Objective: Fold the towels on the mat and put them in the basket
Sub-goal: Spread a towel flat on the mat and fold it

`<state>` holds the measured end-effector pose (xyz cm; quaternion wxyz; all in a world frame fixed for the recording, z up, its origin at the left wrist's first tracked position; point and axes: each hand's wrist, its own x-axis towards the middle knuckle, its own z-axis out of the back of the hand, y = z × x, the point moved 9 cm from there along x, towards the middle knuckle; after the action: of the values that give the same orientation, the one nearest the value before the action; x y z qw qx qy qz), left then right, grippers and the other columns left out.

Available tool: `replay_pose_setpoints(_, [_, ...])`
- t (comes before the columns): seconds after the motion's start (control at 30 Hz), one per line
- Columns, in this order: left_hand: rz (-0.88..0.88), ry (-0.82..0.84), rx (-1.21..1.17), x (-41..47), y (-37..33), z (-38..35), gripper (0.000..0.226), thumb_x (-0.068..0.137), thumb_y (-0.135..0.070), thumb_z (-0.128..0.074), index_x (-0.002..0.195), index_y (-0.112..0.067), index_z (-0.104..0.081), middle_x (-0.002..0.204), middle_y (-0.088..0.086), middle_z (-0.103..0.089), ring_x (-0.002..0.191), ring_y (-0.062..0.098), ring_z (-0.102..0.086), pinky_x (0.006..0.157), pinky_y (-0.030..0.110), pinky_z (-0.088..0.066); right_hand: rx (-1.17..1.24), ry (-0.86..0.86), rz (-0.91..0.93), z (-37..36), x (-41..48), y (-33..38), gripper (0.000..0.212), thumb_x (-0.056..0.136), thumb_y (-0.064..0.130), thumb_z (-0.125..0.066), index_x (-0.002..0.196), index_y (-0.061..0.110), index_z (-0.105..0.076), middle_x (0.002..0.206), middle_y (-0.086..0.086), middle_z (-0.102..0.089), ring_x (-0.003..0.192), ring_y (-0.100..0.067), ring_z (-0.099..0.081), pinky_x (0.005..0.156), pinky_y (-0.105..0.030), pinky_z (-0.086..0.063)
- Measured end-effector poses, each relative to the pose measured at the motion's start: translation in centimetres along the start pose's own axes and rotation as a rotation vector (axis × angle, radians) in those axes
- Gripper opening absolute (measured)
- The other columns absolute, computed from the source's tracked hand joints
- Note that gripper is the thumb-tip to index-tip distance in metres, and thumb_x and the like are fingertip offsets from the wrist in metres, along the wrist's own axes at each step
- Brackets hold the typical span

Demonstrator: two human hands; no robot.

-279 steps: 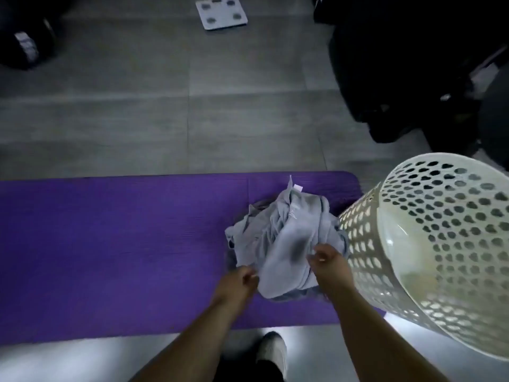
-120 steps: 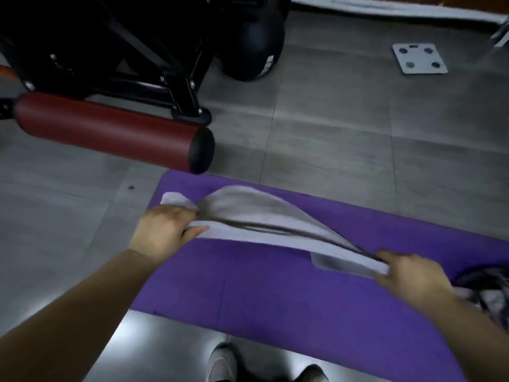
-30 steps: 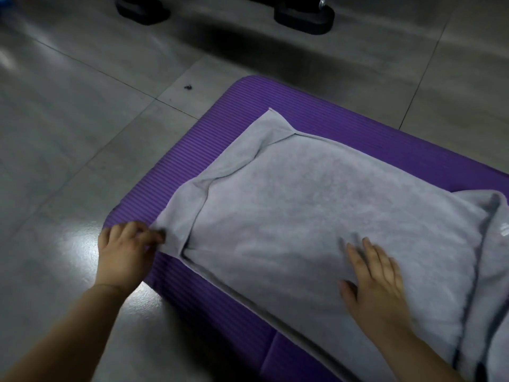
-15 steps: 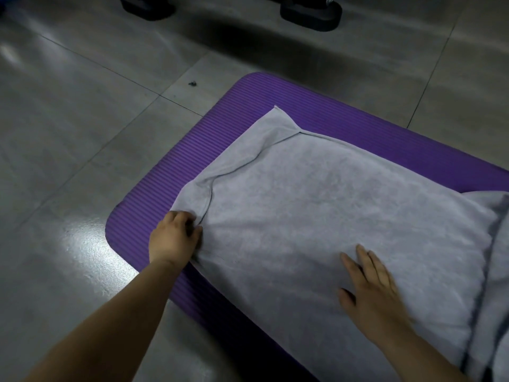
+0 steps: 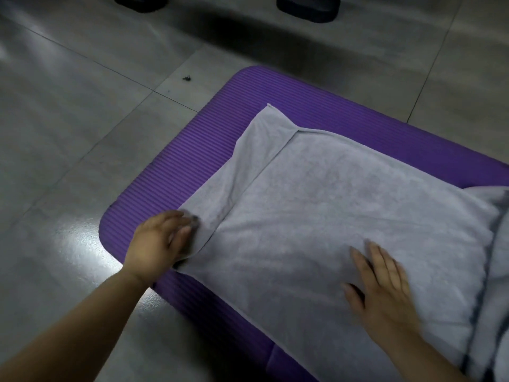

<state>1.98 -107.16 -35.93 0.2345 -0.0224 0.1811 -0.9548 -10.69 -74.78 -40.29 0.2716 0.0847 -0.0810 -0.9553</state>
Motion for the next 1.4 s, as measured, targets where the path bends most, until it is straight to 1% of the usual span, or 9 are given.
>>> replay_pose_setpoints(0.2, [-0.042,0.01,0.012,10.3,-5.6,-0.9,0.03,0.093,-0.019,-0.047,0.117,-0.01,-0.062,0.126,0.009,-0.057,0.117,0.028,-0.05,0.099,0.033,-0.035,-0.043,-0.029,-0.026,-0.2,1.4,-1.3,0.065,0.094,0.055,-0.002,0.126,0.013,-0.04,0.125,-0.024,-0.057,0.117,-0.031,-0.034,0.11,-0.027,-0.004])
replay_pose_setpoints(0.57, [-0.088,0.186,0.333,24.1,-15.4,-5.6,0.049,0.094,-0.01,-0.04,0.141,-0.018,-0.03,0.144,0.011,-0.025,0.125,0.036,-0.041,0.094,0.047,-0.039,-0.041,-0.113,0.001,0.2,2.0,-1.6,0.058,0.095,0.051,-0.008,0.124,0.014,-0.043,0.125,-0.022,-0.057,0.121,-0.031,-0.036,0.109,-0.034,-0.011])
replay_pose_setpoints(0.7, [-0.065,0.286,0.428,25.9,-15.8,-8.0,0.035,0.095,-0.011,-0.038,0.129,-0.008,-0.049,0.138,0.016,-0.035,0.13,0.043,-0.032,0.1,0.055,-0.036,-0.076,-0.172,0.052,-0.3,1.4,-2.5,0.056,0.097,0.045,-0.007,0.146,0.022,-0.017,0.155,-0.009,-0.012,0.144,-0.021,-0.006,0.111,-0.037,-0.01])
replay_pose_setpoints(0.77, [-0.041,0.177,0.307,26.9,-16.2,-6.7,0.031,0.095,-0.012,-0.038,0.117,-0.005,-0.058,0.13,0.02,-0.047,0.121,0.043,-0.043,0.096,0.05,-0.039,-0.09,-0.21,0.085,-0.6,1.4,-2.6,0.055,0.097,0.046,-0.006,0.148,0.025,-0.003,0.156,-0.008,-0.008,0.145,-0.016,0.002,0.111,-0.038,-0.01])
replay_pose_setpoints(0.87, [0.009,0.027,0.003,27.9,-16.1,-4.8,0.031,0.092,-0.01,-0.043,0.119,-0.005,-0.056,0.132,0.021,-0.048,0.117,0.038,-0.048,0.098,0.039,-0.037,-0.121,-0.215,0.058,-0.6,2.6,-2.5,0.052,0.096,0.048,-0.008,0.141,0.025,-0.02,0.139,-0.011,-0.033,0.137,-0.022,-0.014,0.111,-0.039,-0.01])
replay_pose_setpoints(0.97, [-0.081,0.115,-0.198,26.8,-16.1,-6.7,0.048,0.091,-0.002,-0.04,0.138,-0.002,-0.035,0.146,0.018,-0.028,0.134,0.03,-0.031,0.109,0.026,-0.023,-0.151,-0.159,0.03,-1.3,3.2,-2.9,0.059,0.095,0.052,-0.009,0.132,0.016,-0.037,0.136,-0.011,-0.035,0.13,-0.03,-0.029,0.11,-0.039,-0.011])
replay_pose_setpoints(1.13, [-0.119,0.101,-0.091,18.7,-12.7,-7.2,0.058,0.087,-0.033,-0.039,0.138,-0.006,-0.037,0.148,0.02,-0.029,0.138,0.032,-0.026,0.115,0.044,-0.017,-0.144,-0.041,-0.004,-1.5,3.4,-3.2,0.063,0.094,0.055,-0.003,0.132,0.018,-0.037,0.138,-0.013,-0.044,0.131,-0.027,-0.028,0.111,-0.037,-0.007])
replay_pose_setpoints(1.3, [-0.099,0.134,0.113,8.8,-8.6,-7.3,0.086,0.085,-0.068,-0.012,0.134,-0.005,-0.044,0.139,0.022,-0.043,0.13,0.039,-0.038,0.109,0.045,-0.018,-0.168,-0.145,0.041,-1.3,3.2,-3.1,0.06,0.094,0.055,0.0,0.147,0.027,0.001,0.146,-0.009,-0.02,0.143,-0.012,0.014,0.113,-0.035,-0.001])
replay_pose_setpoints(1.4, [-0.019,0.329,0.251,7.2,-7.3,-9.1,0.105,0.066,-0.078,0.018,0.146,-0.017,-0.015,0.154,0.008,-0.012,0.143,0.024,-0.01,0.112,0.032,0.002,-0.215,-0.14,0.154,0.0,3.1,-3.3,0.053,0.094,0.048,-0.016,0.138,0.023,-0.028,0.138,-0.008,-0.036,0.143,-0.018,-0.011,0.109,-0.032,-0.009])
